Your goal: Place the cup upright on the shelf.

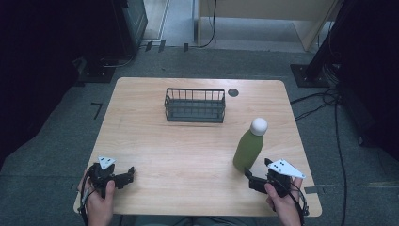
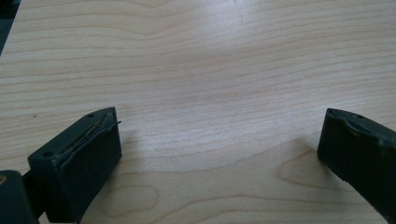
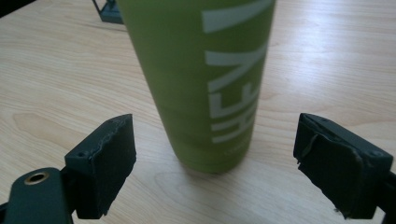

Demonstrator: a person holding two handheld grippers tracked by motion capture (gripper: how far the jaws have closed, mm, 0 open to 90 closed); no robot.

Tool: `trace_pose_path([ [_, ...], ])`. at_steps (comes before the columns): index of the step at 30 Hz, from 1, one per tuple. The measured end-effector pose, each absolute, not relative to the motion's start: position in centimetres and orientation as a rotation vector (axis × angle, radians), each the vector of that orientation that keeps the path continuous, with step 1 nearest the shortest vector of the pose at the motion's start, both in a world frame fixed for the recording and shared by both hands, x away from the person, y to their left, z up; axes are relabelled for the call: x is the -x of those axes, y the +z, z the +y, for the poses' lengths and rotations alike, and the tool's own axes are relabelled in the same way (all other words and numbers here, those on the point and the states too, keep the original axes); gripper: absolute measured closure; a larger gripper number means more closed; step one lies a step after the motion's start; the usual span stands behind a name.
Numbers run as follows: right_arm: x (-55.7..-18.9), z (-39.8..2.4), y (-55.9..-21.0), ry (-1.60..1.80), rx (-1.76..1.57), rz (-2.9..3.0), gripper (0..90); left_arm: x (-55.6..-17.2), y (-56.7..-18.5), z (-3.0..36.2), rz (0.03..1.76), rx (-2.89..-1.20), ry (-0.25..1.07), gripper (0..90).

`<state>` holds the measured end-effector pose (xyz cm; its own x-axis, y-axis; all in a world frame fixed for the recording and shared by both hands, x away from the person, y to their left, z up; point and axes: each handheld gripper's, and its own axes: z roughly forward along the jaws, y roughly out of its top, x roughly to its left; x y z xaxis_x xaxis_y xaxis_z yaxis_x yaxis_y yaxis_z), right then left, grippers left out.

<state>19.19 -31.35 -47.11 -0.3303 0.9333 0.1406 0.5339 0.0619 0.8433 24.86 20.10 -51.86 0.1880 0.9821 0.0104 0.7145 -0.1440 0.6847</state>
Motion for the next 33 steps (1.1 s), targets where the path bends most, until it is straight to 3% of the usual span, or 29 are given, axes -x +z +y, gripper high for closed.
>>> trace_pose_path([
  [33,-22.4,-29.1,-45.6,1.196,-1.447,1.822,15.9,-24.9,-51.9,20.1,1.584,-1.924,0.639,0.0],
])
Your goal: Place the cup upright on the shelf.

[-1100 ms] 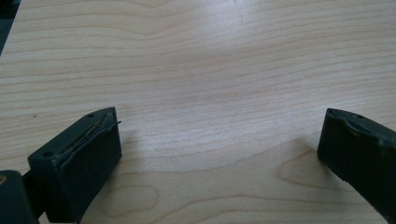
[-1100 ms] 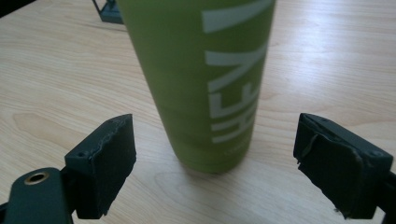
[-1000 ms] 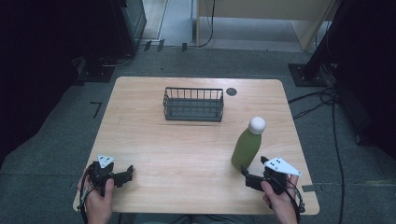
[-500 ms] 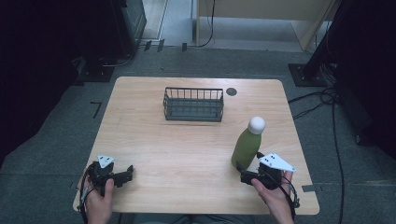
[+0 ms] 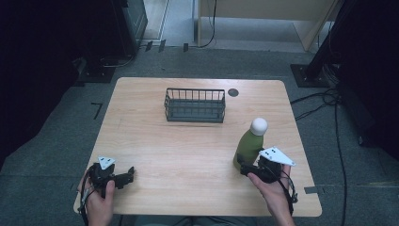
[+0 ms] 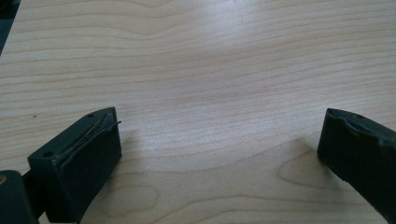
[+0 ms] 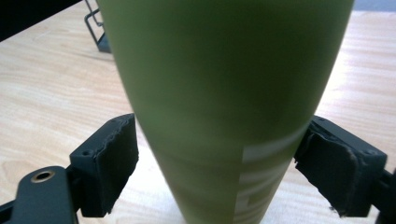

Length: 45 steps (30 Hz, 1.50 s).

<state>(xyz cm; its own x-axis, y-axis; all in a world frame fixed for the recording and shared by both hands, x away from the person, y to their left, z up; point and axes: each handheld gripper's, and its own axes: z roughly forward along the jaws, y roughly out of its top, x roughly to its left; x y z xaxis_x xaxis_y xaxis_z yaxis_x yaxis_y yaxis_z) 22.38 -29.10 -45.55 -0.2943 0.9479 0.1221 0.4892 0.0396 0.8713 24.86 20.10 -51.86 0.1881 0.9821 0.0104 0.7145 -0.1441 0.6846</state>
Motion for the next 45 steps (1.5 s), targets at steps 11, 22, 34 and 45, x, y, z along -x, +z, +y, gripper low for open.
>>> trace_pose_path([
  [11,-23.4,-28.7,-44.7,1.197,-1.440,1.794,17.6,-24.9,-51.9,20.1,1.584,-1.924,0.639,0.0],
  [22,-23.8,-28.3,-44.4,1.179,-1.420,1.774,19.7,-24.9,-51.9,20.1,1.584,-1.925,0.639,0.0],
  [34,-24.2,-28.2,-43.2,1.194,-1.392,1.780,20.2,-24.9,-51.9,20.1,1.583,-1.924,0.640,0.0],
  [45,-25.5,-26.9,-41.2,1.207,-1.343,1.811,20.2,-24.9,-51.9,20.1,1.583,-1.926,0.639,0.0],
])
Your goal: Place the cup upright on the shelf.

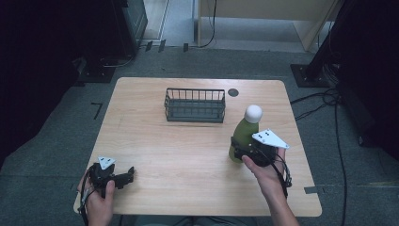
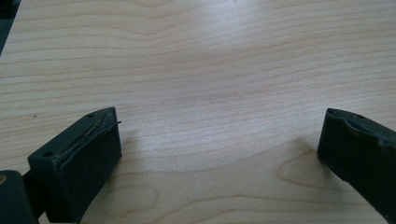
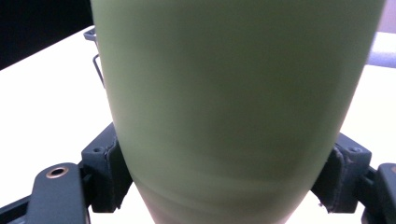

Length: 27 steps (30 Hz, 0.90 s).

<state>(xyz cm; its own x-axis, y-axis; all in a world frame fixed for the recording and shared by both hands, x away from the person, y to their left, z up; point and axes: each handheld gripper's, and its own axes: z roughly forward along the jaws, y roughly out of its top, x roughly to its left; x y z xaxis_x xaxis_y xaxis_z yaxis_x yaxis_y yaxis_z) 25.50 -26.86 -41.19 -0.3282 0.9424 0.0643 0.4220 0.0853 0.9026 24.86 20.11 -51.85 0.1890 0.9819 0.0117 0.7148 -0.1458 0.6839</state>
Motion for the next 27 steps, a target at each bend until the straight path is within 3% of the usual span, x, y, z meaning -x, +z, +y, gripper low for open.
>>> trace_pose_path([
  [27,-30.9,-21.8,-37.0,1.235,-1.277,1.842,20.3,-24.9,-51.9,20.1,1.584,-1.921,0.640,0.0],
])
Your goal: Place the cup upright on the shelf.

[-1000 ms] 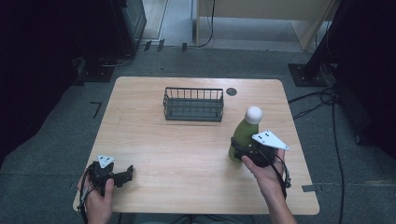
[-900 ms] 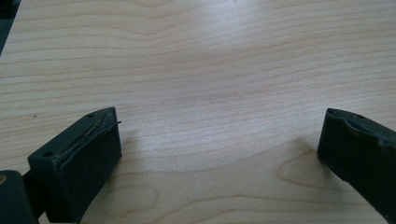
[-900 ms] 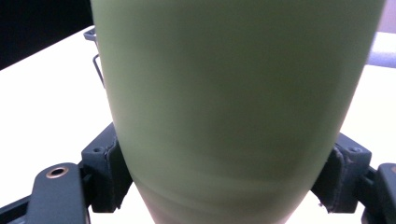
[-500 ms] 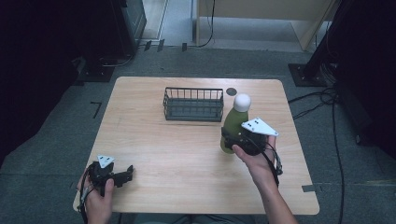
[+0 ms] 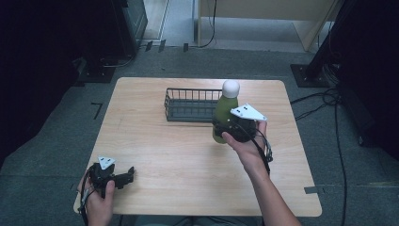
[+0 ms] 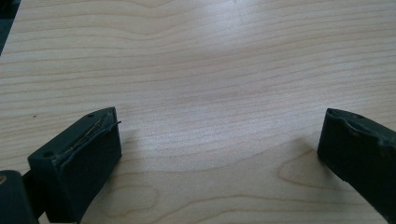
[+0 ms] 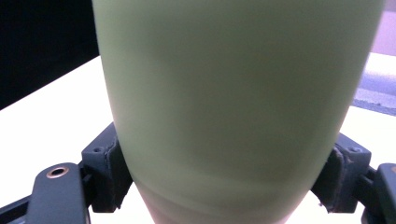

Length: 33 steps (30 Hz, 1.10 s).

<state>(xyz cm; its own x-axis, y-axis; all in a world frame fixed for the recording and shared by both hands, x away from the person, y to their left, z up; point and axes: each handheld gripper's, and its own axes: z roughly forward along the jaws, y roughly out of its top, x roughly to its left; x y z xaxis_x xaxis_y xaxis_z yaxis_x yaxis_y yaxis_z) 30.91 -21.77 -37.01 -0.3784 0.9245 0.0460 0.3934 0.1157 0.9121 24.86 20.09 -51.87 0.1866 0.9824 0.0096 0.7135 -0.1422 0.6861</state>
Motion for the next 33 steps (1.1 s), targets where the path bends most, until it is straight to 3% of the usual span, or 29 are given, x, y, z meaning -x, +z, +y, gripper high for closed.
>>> trace_pose_path([
  [33,-39.9,-19.4,-32.9,1.168,-1.310,1.781,20.4,-24.9,-51.9,20.1,1.585,-1.922,0.640,0.0],
])
